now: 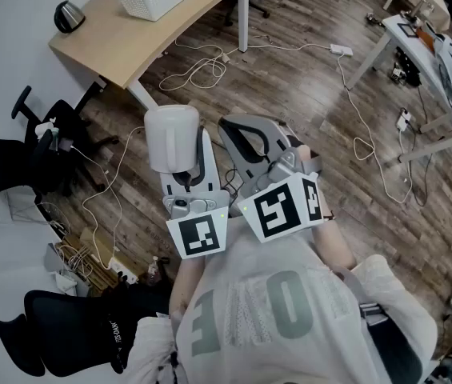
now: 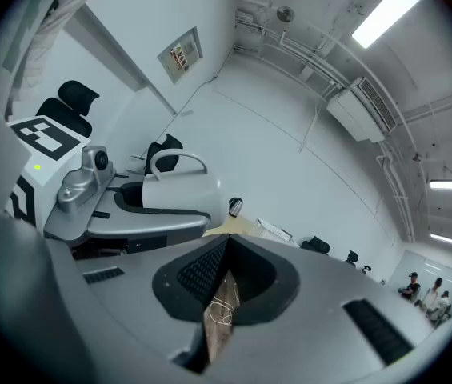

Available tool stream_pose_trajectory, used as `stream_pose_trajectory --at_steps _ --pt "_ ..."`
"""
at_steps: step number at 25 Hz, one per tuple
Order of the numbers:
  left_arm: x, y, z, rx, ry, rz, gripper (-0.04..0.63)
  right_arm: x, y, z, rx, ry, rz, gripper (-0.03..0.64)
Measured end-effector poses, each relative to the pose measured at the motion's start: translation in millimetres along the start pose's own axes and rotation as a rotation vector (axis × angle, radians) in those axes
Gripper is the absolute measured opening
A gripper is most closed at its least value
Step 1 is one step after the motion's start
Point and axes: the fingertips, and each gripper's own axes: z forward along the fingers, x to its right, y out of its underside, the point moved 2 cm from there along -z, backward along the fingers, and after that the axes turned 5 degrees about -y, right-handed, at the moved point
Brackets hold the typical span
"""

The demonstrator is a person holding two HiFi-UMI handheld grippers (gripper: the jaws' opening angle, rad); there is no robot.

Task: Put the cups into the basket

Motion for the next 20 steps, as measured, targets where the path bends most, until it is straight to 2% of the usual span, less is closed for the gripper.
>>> stream_pose_trajectory --at_steps 2,4,8,13,15,20 --pt "-2 1 -1 0.005 -0.004 -0.004 0.049 -4 -2 2 0.006 -0.007 -0.004 -0.003" --pt "-3 3 -2 0.011 0.0 -0.042 0.049 -5 -3 4 0.011 -0.013 -0.009 -0.003" --pt "-12 16 -3 0.02 0.017 -0.237 0.049 -1 -4 7 0.028 -0.019 -0.011 -0.003" --pt "-34 33 -2 0.002 -0.034 -0.347 0.049 5 -4 13 0.049 -0.023 0.019 -0.003" --pt "-38 37 2 -0.004 -0.05 -0.36 0.049 8 -1 15 0.045 -0.025 0.017 -0.003" --pt "-40 41 15 -0.022 -0.065 -0.332 0.049 18 8 25 0.046 -0.041 0.024 -0.003"
